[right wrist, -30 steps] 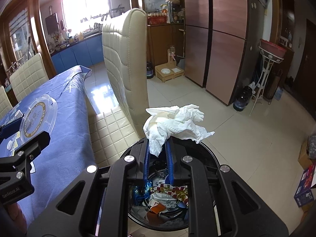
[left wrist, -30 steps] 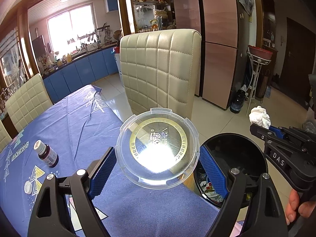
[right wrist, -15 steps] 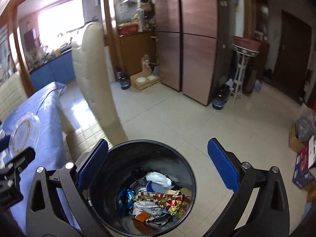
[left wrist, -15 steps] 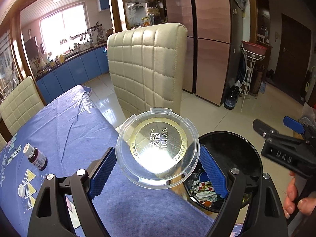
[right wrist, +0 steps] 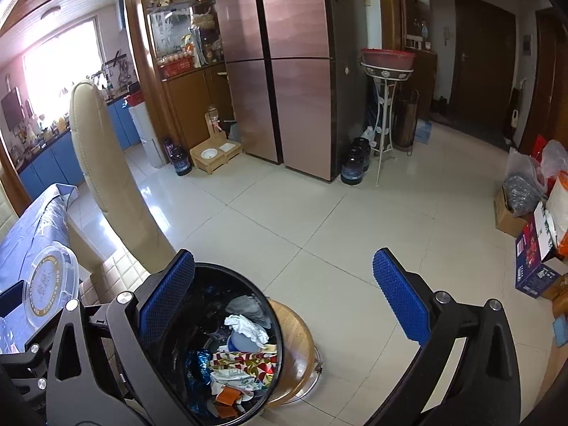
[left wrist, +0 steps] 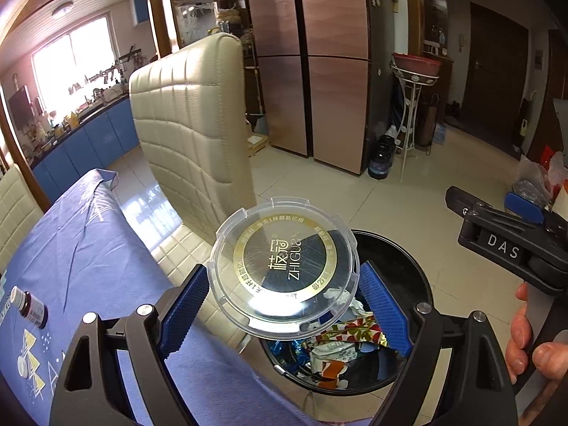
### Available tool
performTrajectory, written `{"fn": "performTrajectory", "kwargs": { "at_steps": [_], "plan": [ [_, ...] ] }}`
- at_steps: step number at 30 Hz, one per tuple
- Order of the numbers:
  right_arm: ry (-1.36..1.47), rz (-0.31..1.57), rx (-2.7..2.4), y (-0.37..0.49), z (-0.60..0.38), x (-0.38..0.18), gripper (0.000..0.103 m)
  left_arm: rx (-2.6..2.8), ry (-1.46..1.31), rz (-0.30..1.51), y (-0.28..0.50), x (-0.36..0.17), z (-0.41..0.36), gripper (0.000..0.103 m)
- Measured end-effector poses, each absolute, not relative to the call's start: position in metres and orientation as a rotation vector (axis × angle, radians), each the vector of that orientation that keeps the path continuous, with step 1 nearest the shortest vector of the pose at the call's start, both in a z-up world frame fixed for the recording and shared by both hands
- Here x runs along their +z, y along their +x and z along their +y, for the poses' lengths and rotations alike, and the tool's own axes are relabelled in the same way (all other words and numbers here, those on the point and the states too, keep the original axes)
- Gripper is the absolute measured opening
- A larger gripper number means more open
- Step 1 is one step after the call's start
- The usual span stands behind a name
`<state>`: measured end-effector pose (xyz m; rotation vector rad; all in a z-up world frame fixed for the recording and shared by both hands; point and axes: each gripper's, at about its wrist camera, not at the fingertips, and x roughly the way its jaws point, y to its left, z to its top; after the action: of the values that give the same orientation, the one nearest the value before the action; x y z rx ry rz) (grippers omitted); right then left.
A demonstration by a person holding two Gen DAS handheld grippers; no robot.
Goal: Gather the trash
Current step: 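Open left tool over the bin to drop the plastic lid, then move both tools back over the table toward the pill bottle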
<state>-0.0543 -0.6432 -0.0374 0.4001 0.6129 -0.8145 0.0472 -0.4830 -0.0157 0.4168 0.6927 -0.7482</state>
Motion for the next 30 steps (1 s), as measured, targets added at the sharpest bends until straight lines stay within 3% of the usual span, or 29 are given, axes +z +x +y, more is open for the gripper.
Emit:
{"fn": "performTrajectory", "kwargs": {
  "at_steps": [17,30],
  "plan": [
    [0.429,0.627,-0.776,-0.048,-0.636,-0.037,0.099,-0.819,0.346,0.76,0.057,-0.015,-0.476,0.085],
    [0.237,0.658,-0.548,0.023,-0.522,-0.015,0.099,-0.586,0.226,0.761,0.099,-0.004,-0.362,0.085]
  ]
}}
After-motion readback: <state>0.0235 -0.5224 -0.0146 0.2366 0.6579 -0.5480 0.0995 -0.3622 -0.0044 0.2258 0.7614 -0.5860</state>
